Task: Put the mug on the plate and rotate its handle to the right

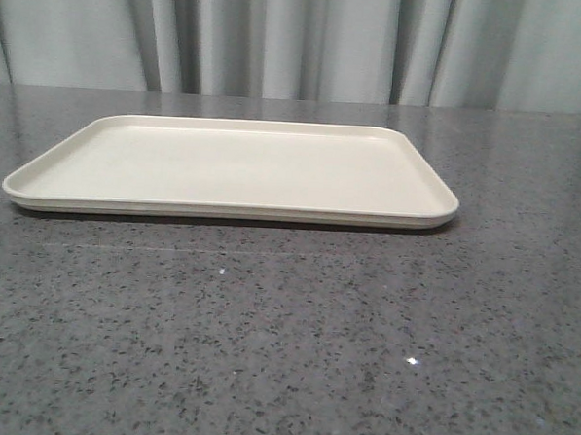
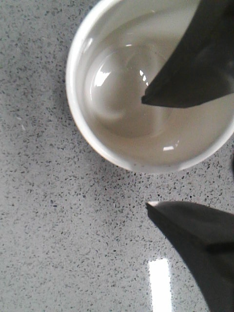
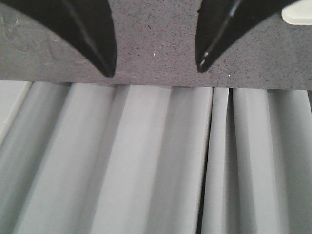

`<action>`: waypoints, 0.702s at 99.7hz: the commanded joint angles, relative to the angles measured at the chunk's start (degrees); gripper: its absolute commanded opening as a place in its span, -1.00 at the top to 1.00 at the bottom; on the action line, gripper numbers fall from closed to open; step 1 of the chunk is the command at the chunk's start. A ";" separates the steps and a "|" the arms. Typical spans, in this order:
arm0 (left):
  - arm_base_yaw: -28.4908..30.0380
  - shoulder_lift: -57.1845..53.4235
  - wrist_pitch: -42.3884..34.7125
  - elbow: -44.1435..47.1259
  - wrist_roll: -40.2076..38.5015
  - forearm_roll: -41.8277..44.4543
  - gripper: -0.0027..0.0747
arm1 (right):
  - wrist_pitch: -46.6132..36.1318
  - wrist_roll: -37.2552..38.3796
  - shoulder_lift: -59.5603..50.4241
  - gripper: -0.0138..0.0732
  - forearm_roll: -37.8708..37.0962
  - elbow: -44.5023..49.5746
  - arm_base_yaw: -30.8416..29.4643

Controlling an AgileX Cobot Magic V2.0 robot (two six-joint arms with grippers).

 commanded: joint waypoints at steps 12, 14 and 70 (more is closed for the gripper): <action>0.01 0.19 0.64 -1.38 -0.19 0.89 -0.16 | -3.45 -0.48 0.02 -0.21 -0.98 -1.82 -0.32; 0.01 0.34 0.64 -1.38 -0.19 0.89 -0.16 | -3.37 -0.48 0.02 -0.21 -0.98 -1.82 -0.32; 0.01 3.45 0.64 -1.38 -0.19 1.03 -0.16 | -2.44 -0.48 0.02 -0.21 -0.98 -1.82 -0.32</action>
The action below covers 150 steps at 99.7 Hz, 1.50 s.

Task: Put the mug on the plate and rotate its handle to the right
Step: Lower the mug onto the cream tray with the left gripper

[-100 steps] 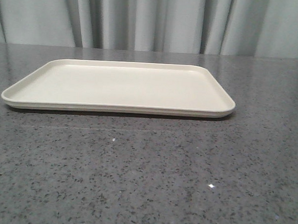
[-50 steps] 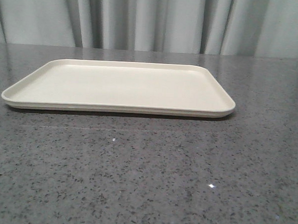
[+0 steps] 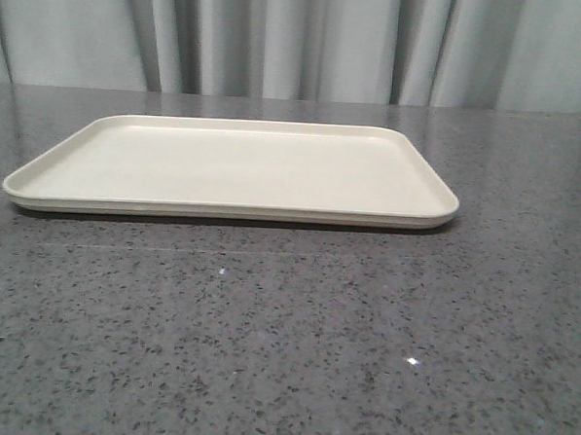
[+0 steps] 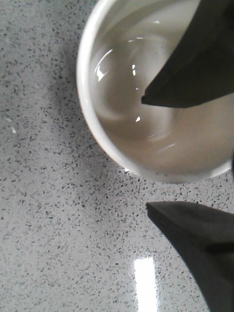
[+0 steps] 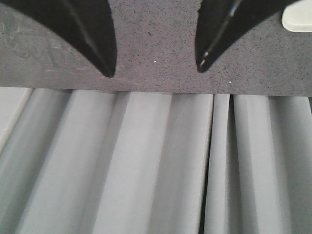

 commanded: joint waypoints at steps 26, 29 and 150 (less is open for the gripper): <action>0.01 -0.95 0.82 -1.38 -0.19 1.03 0.28 | -3.50 -0.48 0.02 -0.20 -0.98 -1.82 -0.32; 0.01 -0.95 0.71 -1.38 -0.19 1.03 0.39 | -3.50 -0.48 0.02 -0.20 -0.98 -1.82 -0.32; -0.43 1.99 -0.90 -21.94 9.83 -17.11 0.98 | -3.13 -0.48 0.02 -0.20 -0.98 -1.82 -0.32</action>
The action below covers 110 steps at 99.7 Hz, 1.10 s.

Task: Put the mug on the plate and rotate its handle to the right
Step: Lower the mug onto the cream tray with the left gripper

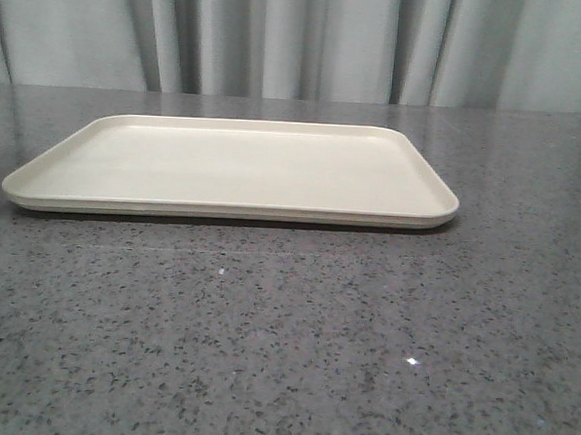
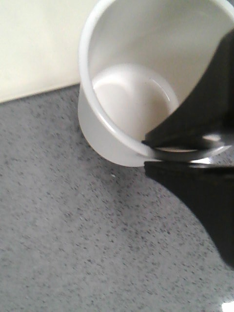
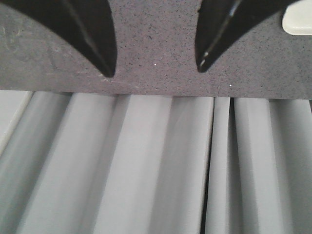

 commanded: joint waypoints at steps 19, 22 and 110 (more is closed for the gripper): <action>-7.25 8.86 -0.16 -17.38 2.38 -6.08 0.98 | -3.69 -0.38 0.02 -0.20 -0.98 -1.82 -0.32; -8.60 10.15 -0.16 -19.10 2.38 -6.05 0.98 | -3.63 -0.38 0.02 -0.20 -0.98 -1.82 -0.32; -23.14 33.31 -0.40 -30.70 2.38 -7.34 0.98 | -1.42 -0.38 0.02 -0.20 -1.53 -1.82 -0.32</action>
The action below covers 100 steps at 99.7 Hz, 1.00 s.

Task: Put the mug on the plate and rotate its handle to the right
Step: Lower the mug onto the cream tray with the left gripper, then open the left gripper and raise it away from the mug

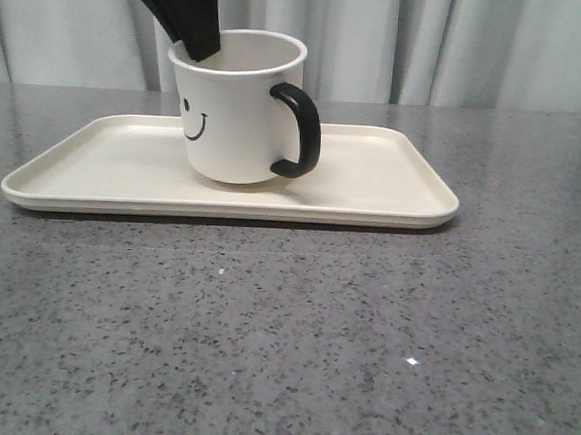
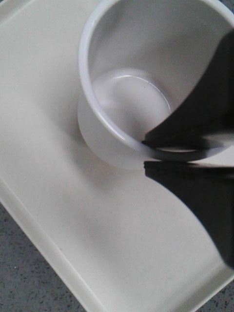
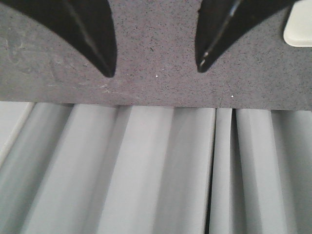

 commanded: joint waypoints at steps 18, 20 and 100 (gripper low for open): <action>-0.33 -1.77 -0.06 -1.99 -0.02 -1.77 0.98 | -3.73 -0.38 0.02 -0.20 -1.50 -1.82 -0.32; -0.33 -1.59 -0.06 -1.99 -0.02 -1.77 0.98 | -3.73 -0.38 0.02 -0.20 -1.50 -1.82 -0.32; -0.33 -0.75 0.26 -3.53 -0.02 -3.13 0.55 | -3.68 -0.38 0.02 -0.20 -1.50 -1.82 -0.32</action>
